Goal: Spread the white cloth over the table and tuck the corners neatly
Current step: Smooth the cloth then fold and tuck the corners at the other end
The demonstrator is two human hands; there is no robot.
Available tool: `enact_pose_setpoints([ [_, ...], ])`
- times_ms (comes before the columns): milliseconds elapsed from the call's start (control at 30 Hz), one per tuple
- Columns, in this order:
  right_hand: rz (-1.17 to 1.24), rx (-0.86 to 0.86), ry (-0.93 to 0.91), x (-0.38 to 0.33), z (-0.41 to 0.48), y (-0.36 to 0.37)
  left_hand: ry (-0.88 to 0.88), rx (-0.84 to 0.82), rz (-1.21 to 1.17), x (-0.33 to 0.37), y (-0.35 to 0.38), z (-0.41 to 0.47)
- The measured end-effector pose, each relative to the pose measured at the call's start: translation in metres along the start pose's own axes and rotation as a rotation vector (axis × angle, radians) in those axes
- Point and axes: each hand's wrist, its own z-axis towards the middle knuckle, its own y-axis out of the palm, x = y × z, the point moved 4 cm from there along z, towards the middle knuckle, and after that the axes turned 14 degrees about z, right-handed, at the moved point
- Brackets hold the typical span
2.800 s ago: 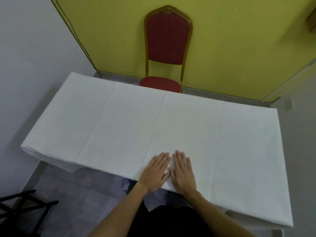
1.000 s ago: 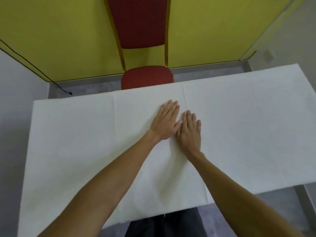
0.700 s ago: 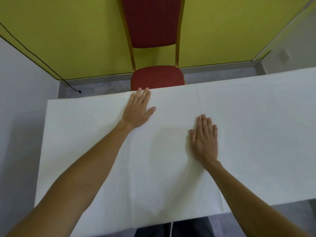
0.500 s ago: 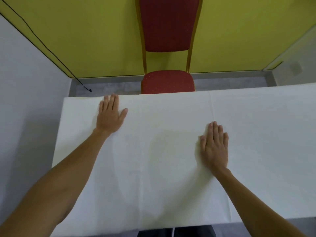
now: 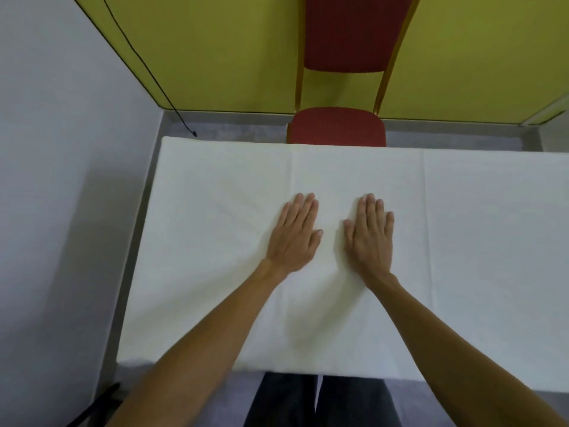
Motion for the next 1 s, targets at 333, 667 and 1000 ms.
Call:
enact_pose_setpoints([
  [333, -0.021, 0.005, -0.020, -0.002, 0.000, 0.000, -0.410, -0.044, 0.097, -0.198, 0.011, -0.154],
  [667, 0.083, -0.099, -0.217, -0.066, -0.110, 0.033, -0.224, 0.080, -0.133, 0.009, 0.009, -0.185],
  [1000, -0.055, -0.165, -0.245, -0.062, -0.146, 0.044, -0.204, -0.022, 0.052, -0.018, 0.018, -0.243],
])
